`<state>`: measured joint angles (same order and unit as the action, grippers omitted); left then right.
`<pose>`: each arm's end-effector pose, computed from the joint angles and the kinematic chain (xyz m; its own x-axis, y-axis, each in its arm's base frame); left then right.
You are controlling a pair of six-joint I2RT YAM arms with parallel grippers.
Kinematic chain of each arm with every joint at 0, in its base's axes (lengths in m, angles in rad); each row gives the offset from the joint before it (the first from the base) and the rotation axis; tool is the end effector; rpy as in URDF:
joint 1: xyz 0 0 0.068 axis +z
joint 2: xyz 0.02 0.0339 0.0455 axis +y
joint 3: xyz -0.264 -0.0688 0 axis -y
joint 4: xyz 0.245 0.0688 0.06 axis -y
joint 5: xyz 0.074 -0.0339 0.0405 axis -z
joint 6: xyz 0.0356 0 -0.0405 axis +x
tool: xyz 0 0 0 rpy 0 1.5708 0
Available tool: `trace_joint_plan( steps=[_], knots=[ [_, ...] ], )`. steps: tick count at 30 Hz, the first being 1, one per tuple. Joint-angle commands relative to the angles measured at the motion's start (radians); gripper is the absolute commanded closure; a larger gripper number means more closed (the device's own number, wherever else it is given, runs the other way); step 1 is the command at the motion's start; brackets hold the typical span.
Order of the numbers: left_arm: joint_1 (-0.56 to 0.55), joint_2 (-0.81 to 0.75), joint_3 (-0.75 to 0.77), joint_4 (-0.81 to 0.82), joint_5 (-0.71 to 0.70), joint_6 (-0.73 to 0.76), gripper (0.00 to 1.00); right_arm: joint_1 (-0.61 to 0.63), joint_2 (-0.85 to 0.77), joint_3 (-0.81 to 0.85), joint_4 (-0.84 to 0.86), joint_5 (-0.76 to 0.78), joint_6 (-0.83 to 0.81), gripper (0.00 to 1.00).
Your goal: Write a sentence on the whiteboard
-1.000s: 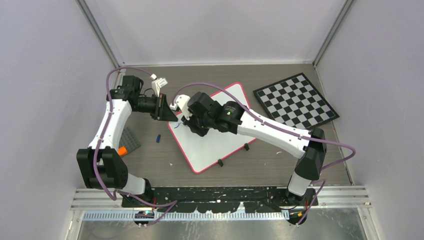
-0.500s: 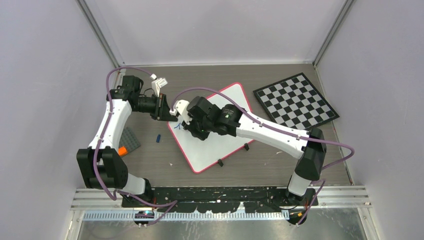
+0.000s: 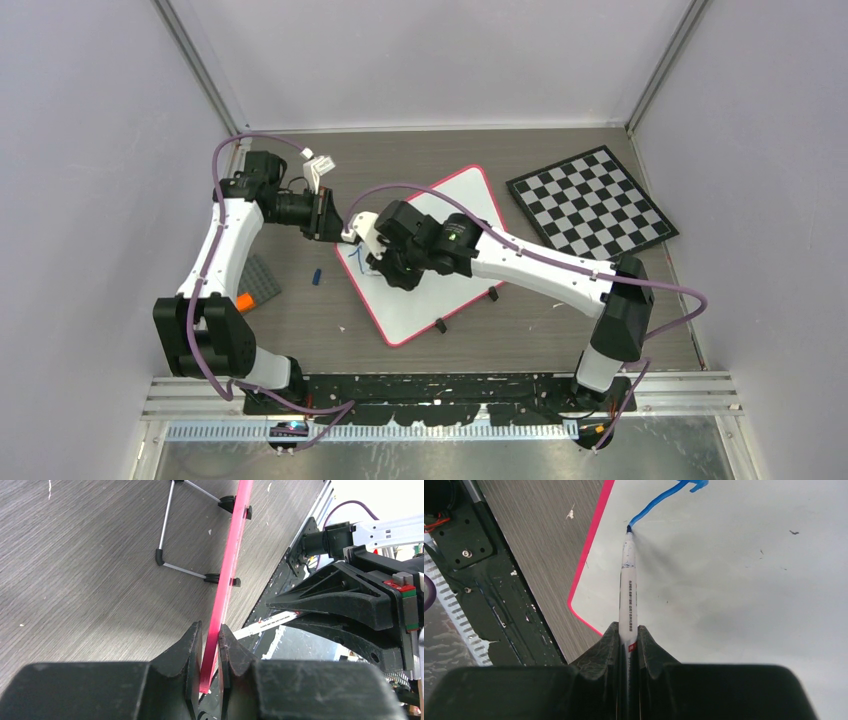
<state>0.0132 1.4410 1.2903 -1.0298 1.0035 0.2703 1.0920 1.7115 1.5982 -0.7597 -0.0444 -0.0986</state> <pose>0.2729 -0.0264 0.3117 -0.8074 0.1328 -0.5749 0.5493 0.5251 -0.6500 0.1726 0.3359 0.3229 -0.2627 -0.7196 -0.6428 -0.9302 0.3659 -0.0294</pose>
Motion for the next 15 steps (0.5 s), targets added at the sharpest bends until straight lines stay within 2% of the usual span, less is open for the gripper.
trace_joint_plan(
  steps=[1, 6, 15],
  knots=[
    [0.001, -0.006, 0.03, -0.011, -0.019, -0.007, 1.0, -0.002, -0.06, 0.034, -0.003, -0.027, 0.001, 1.0],
    [0.001, -0.006, 0.031, -0.011, -0.013, -0.009, 1.0, -0.056, -0.088, 0.087, -0.014, -0.07, 0.039, 1.0],
    [0.0, -0.003, 0.033, -0.012, -0.011, -0.011, 1.0, -0.08, -0.079, 0.086, -0.013, -0.028, 0.028, 1.0]
  ],
)
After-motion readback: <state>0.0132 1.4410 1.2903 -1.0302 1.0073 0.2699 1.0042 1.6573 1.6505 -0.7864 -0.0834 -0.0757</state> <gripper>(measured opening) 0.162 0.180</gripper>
